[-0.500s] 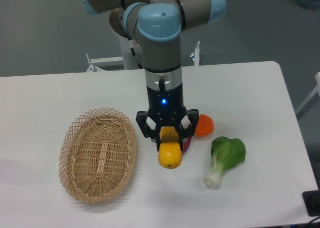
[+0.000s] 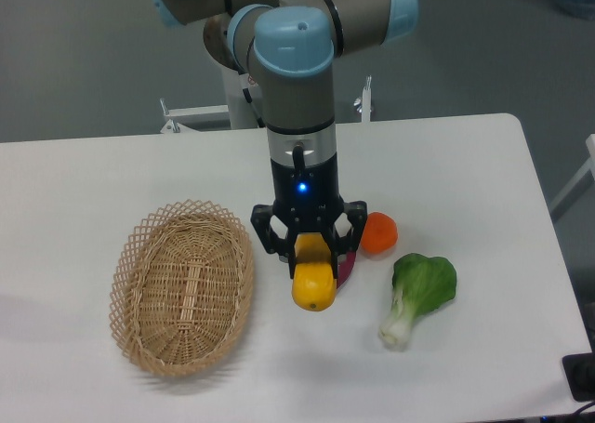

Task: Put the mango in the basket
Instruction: 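Lift the held yellow mango up from the table with the gripper, then carry the yellow mango over the wicker basket and lower it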

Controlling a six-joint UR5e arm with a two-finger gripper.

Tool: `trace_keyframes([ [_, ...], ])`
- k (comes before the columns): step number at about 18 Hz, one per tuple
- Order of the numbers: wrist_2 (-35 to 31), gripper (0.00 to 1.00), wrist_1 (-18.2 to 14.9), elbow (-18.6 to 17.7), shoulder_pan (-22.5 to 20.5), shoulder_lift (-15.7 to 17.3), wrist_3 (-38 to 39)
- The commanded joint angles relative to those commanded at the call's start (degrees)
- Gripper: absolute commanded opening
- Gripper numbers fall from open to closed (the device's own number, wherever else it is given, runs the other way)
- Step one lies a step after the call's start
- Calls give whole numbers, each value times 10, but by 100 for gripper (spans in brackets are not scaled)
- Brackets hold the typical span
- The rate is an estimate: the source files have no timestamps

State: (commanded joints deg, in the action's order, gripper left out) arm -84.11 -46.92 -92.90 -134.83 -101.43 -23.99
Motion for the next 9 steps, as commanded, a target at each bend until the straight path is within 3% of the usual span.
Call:
trace_keyframes([
  [3, 0, 42, -27, 0, 4, 4, 6],
  [9, -19, 42, -34, -21, 44, 7, 77],
])
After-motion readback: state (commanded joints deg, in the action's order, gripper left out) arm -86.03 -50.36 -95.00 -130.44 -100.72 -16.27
